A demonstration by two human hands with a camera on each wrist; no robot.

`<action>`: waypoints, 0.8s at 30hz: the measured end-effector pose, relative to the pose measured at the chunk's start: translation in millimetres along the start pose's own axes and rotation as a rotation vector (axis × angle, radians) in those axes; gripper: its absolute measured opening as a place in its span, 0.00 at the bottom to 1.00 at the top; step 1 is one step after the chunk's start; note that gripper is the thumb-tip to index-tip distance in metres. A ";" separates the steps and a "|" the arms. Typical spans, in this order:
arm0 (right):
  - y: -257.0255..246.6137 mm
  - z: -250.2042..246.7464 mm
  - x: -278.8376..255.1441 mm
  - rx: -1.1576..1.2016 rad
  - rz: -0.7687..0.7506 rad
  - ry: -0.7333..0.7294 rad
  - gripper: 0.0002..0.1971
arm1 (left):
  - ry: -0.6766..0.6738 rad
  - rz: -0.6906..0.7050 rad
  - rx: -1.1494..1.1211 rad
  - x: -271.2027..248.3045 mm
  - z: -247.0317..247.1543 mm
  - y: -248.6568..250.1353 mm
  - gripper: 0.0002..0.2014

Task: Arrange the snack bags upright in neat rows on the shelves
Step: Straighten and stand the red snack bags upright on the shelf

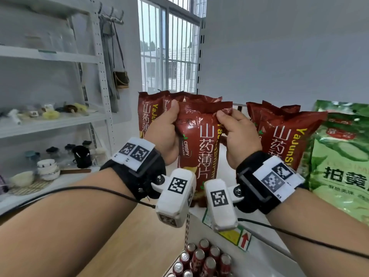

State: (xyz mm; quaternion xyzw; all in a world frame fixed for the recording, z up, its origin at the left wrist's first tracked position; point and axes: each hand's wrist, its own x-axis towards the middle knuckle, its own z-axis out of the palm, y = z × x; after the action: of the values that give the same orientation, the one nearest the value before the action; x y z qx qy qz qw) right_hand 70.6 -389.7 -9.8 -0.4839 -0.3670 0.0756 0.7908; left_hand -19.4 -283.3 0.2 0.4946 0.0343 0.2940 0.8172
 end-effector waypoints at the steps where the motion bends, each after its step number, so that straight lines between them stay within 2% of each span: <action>1: 0.0 -0.2 0.3 0.013 0.002 -0.007 0.09 | 0.010 0.003 0.005 -1.2 0.5 0.4 0.23; 5: 7.0 -5.8 -6.0 -0.006 0.049 -0.167 0.04 | 0.059 0.000 0.045 -4.2 -0.1 1.0 0.27; 8: 22.1 -10.0 -15.6 -0.082 0.104 -0.301 0.14 | 0.069 0.027 0.089 -9.2 -2.2 1.0 0.26; 11: 31.0 -10.7 -20.0 -0.090 0.102 -0.280 0.19 | -0.005 0.052 0.287 -20.8 -12.3 -4.8 0.20; 13: 33.4 -12.8 -20.8 -0.038 0.103 -0.235 0.24 | -0.050 0.016 0.428 -28.2 -22.5 -16.2 0.22; 15: 37.0 -16.0 -23.6 -0.012 0.120 -0.206 0.27 | -0.077 -0.032 0.451 -32.8 -29.7 -28.9 0.17; 21: 57.3 -23.3 -34.7 0.047 0.284 -0.304 0.17 | 0.049 0.023 0.399 -31.0 -34.7 -38.0 0.03; 22: 58.0 -25.1 -34.2 0.057 0.305 -0.317 0.17 | 0.061 0.019 0.410 -31.0 -34.5 -38.4 0.03; 24: 57.4 -28.5 -31.7 0.068 0.318 -0.303 0.15 | 0.052 -0.002 0.456 -31.6 -34.2 -40.6 0.10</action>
State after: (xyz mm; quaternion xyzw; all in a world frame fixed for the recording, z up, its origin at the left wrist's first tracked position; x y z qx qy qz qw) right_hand 80.0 -395.1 -80.5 -0.4920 -0.3980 0.2833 0.7206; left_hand -39.3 -286.4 -58.2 0.6586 0.1215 0.2907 0.6834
